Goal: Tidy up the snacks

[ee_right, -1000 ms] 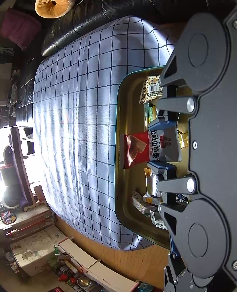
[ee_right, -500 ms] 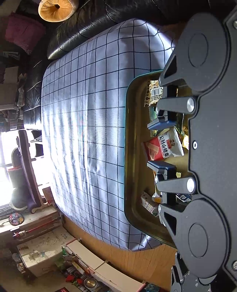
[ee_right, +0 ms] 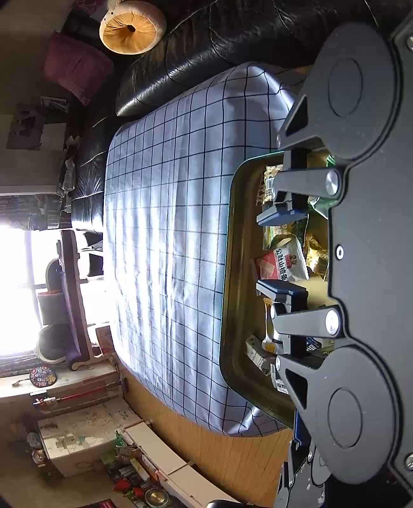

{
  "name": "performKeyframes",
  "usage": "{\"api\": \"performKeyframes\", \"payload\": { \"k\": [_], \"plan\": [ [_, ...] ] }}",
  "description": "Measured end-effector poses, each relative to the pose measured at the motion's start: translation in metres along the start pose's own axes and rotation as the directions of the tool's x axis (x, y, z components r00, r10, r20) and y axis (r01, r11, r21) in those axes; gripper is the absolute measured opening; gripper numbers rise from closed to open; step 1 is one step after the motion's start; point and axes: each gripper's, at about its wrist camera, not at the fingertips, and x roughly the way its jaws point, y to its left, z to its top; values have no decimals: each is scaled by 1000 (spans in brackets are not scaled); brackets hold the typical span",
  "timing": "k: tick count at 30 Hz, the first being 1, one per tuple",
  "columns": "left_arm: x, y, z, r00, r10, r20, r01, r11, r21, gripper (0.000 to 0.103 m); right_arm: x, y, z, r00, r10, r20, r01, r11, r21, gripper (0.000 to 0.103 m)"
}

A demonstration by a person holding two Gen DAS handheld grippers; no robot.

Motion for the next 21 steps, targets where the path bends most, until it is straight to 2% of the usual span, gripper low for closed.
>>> {"api": "performKeyframes", "payload": {
  "k": [5, 10, 15, 17, 21],
  "plan": [
    [-10, 1, -9, 999, 5, 32, -5, 1000, 2, 48, -9, 3, -9, 1000, -19, 0, 19, 1000, -1, 46],
    [-20, 3, -18, 998, 8, 69, -8, 1000, 3, 48, -12, -4, -20, 999, 46, -20, -44, 996, 76, 46],
    [-25, 5, -25, 996, 2, 84, -2, 1000, -1, 48, -20, -14, -35, 994, 111, 22, -113, 978, 175, 51],
    [-26, 5, -29, 996, -1, 88, 1, 1000, 0, 48, -24, -15, -37, 995, 103, 19, -105, 976, 193, 51],
    [-28, 4, -36, 995, -13, 97, 12, 1000, 4, 48, -33, -10, -43, 997, 66, 45, -72, 987, 144, 51]
  ]
}}
